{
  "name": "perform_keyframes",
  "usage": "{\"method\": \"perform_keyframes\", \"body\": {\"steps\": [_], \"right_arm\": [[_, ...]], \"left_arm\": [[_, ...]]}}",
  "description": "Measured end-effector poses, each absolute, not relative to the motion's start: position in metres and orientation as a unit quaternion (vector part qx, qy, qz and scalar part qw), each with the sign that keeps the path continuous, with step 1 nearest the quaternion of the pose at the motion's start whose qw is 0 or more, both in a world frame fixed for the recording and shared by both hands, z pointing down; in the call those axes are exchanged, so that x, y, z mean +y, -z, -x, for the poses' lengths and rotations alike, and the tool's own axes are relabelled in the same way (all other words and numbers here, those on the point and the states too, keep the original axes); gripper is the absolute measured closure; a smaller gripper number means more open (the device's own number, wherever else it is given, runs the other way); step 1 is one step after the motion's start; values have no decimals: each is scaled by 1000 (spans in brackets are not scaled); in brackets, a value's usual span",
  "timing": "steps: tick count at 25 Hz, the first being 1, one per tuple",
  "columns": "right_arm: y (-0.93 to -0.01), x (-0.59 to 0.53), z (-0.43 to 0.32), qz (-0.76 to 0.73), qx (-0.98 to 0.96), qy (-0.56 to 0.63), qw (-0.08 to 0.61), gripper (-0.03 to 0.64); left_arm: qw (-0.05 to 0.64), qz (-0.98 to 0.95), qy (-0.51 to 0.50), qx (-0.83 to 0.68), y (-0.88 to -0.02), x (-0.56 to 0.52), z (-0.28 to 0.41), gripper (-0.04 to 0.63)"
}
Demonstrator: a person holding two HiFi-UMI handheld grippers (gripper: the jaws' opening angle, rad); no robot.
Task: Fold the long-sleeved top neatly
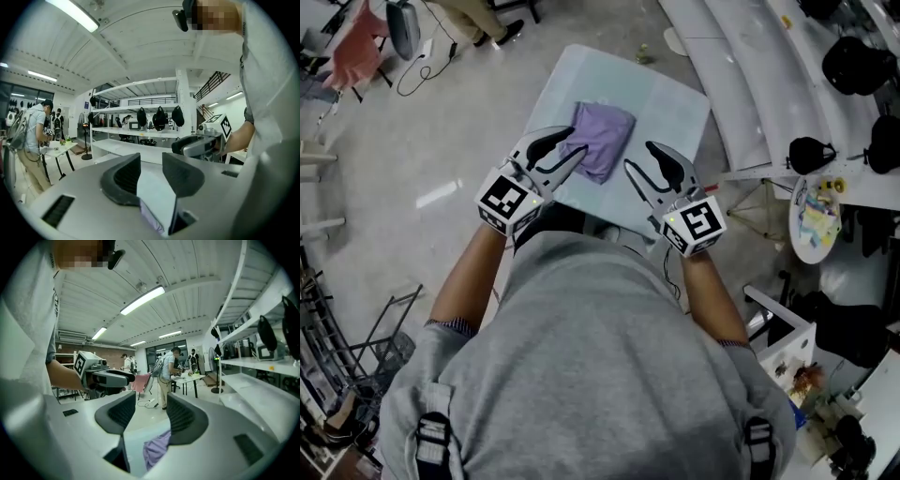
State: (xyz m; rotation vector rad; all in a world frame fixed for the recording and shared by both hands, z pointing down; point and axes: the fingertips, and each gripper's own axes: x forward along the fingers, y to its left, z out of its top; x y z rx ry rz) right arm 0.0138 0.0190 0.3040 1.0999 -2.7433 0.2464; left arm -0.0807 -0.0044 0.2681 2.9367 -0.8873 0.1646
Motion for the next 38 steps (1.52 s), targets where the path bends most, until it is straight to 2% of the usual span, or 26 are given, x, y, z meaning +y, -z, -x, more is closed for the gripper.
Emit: {"method": "perform_keyframes", "body": {"steps": [3,5,7,10,24,38], "right_arm": [[-298,25,-15,-364,-924,-80,79,402],[-296,25,-17,-368,-924,-73,77,457],[-294,26,-19,-377,-921,-60,80,535],[-293,27,-25,-396,-914,-38,84,609],[-269,49,-27,-391,-919,-30,48,611],[-262,56,-26,-385,-921,-20,51,611]], "left_arm": [[23,-959,-63,-276,-273,9,74,505],[11,-960,-62,-272,-272,14,69,555],[4,-962,-55,-268,-269,17,65,574],[11,-965,-46,-260,-269,23,59,578],[34,-952,-2,-306,-246,32,63,578],[32,-951,-4,-308,-246,32,61,578]]}}
